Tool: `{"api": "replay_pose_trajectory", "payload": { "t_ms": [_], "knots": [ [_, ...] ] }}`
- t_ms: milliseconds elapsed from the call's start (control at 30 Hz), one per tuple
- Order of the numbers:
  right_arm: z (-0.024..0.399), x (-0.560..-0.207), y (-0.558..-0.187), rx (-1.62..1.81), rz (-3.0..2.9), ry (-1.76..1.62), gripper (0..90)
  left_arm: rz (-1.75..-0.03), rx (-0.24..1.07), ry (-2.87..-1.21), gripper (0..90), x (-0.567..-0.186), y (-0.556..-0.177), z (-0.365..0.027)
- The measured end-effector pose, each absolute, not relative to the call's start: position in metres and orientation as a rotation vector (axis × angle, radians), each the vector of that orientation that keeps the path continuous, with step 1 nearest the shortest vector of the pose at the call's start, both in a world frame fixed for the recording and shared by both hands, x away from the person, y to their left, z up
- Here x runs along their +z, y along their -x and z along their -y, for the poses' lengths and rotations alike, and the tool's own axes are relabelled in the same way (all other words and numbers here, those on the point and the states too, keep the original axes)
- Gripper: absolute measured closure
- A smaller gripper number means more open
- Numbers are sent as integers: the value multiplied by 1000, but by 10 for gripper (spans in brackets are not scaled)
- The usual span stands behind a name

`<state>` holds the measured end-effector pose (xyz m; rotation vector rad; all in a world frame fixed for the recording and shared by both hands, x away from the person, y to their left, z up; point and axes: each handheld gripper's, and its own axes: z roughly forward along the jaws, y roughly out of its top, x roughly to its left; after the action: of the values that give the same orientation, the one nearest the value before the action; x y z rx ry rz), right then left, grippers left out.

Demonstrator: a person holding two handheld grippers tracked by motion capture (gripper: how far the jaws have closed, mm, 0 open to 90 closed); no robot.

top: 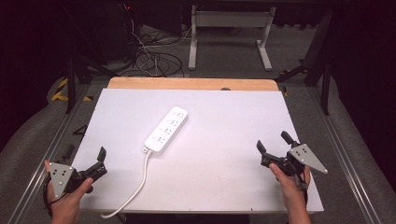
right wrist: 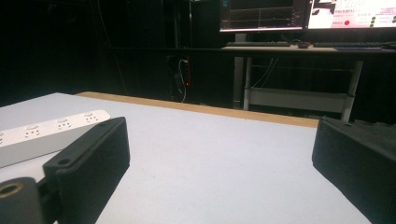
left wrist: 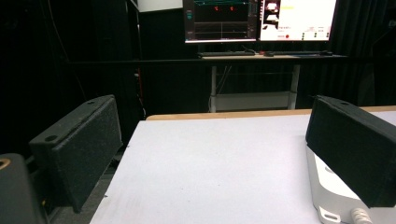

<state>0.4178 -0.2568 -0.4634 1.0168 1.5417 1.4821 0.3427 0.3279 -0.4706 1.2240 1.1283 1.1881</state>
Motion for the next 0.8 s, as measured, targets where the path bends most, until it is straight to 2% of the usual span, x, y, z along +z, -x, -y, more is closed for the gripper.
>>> {"api": "replay_pose_trajectory", "payload": {
  "t_ms": [800],
  "knots": [
    [267,-464,-409,1457,-1533,-1023,46,-1089,1182,-1212,58,-467,-353,-321]
  ]
}}
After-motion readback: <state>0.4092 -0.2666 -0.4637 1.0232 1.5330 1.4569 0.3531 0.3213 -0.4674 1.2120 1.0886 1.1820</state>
